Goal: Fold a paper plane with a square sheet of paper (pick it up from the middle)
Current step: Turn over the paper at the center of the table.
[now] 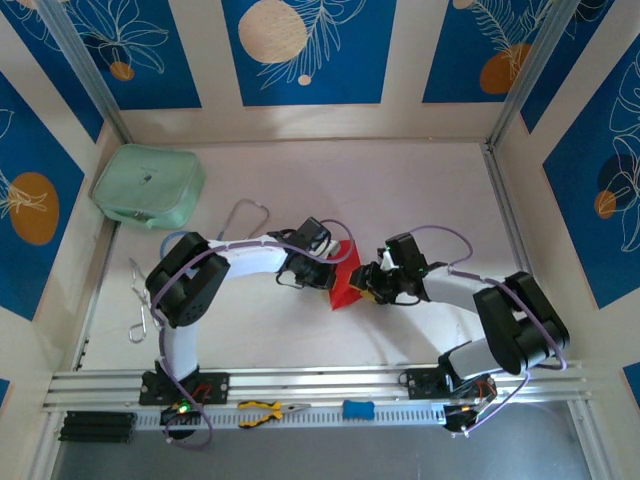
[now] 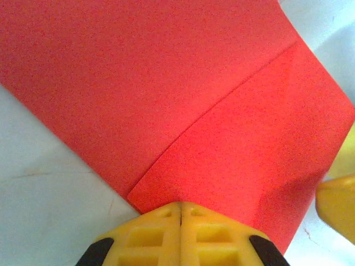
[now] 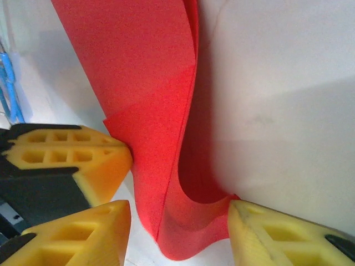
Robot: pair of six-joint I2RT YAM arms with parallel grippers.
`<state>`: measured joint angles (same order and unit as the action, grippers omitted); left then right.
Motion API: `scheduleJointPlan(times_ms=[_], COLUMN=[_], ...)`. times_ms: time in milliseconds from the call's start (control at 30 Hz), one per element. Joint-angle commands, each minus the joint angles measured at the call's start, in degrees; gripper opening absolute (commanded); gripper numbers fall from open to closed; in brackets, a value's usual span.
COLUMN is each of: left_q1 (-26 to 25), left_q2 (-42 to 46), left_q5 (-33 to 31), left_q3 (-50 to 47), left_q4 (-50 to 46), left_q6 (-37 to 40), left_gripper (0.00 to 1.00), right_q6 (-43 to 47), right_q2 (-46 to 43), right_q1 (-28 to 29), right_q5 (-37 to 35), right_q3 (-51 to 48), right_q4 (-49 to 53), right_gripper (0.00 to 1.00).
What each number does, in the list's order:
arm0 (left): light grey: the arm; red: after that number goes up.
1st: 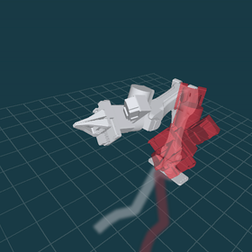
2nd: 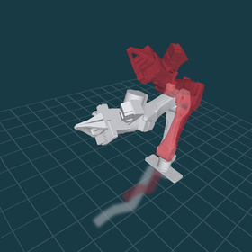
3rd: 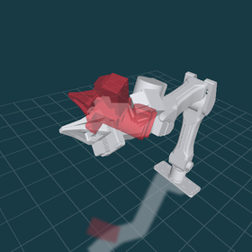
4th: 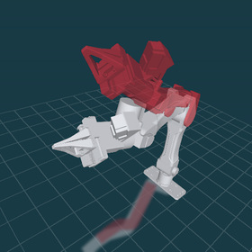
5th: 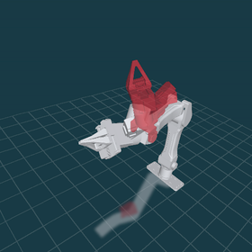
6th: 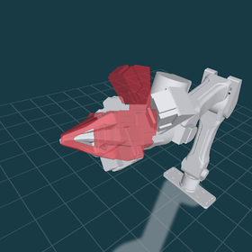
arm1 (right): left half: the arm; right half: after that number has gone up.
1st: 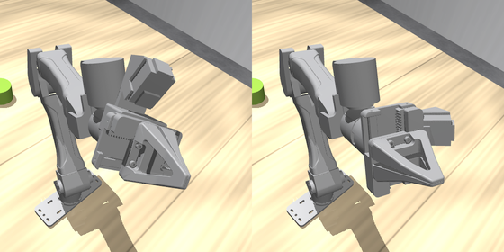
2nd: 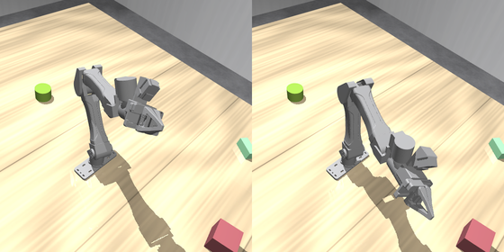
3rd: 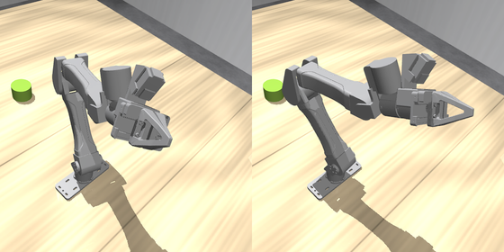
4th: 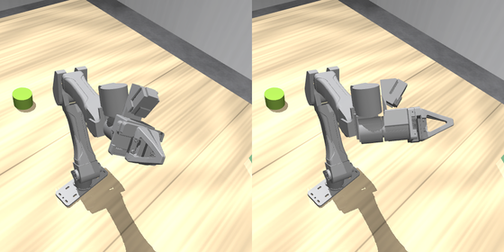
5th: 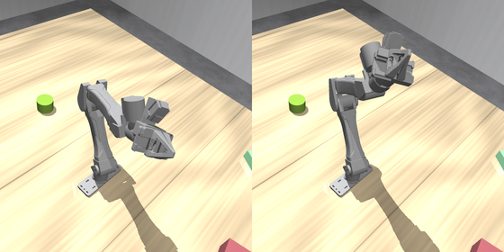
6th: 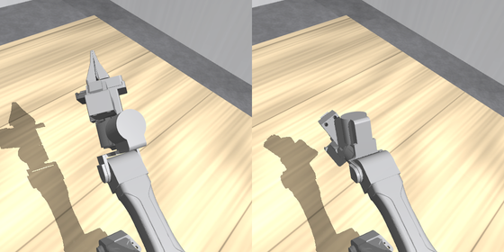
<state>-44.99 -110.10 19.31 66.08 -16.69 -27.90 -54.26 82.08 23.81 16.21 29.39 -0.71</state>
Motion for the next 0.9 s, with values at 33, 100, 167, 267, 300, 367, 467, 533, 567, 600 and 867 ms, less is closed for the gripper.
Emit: scheduleJointPlan(times_ms=[33,100,167,267,300,367,467,533,567,600,867], left_q1=[0.28,0.38,0.29,0.3,0.33,0.28,0.28,0.34,0.28,0.33,0.32], left_q2=[-1.61,-1.58,-1.6,-1.52,-1.48,-1.6,-1.6,-1.5,-1.51,-1.52,-1.52], left_q5=[0.27,0.26,0.31,0.24,0.21,0.19,0.25,0.19,0.13,0.23,0.22], left_q3=[-1.04,-1.02,-0.96,-1.02,-1.04,-1.05,-1.04,-1.05,-1.05,-1.05,-0.99], left_q4=[-1.99,-2.02,-2.18,-2.27,-2.24,-2.22,-2.3,-2.38,-2.35,-2.31,-2.36], left_q6=[1.67,1.71,1.75,1.77,1.71,1.71,1.71,1.75,1.71,1.73,1.81], left_gripper=[0.0,0.0,0.0,0.0,0.0,0.0,0.0,0.0,0.0,0.0,0.0], right_q6=[2.02,2.57,2.91,3.72,4.02,4.87,6.32,7.61,8.16,8.67,9.9], right_q2=[1.86,2.91,4.23,5.23,5.49,6.03,6.9,7.72,8.14,8.46,11.18], right_q1=[-1.61,-2.34,-3.13,-3.64,-3.69,-4.03,-4.47,-4.76,-4.91,-5.07,-5.96], right_q5=[4.09,4.98,6.48,6.81,7.01,7.77,9.31,10.78,11.25,11.37,11.26], right_q3=[2.38,2.59,2.98,3.74,3.99,4.35,4.89,5.34,5.57,5.82,6.96], right_q4=[-2.74,-3.66,-4.85,-5.07,-4.99,-5.17,-5.6,-5.88,-5.8,-5.58,-5.74], right_gripper=[0.51,0.5,0.48,0.46,0.46,0.46,0.46,0.46,0.46,0.47,0.44])
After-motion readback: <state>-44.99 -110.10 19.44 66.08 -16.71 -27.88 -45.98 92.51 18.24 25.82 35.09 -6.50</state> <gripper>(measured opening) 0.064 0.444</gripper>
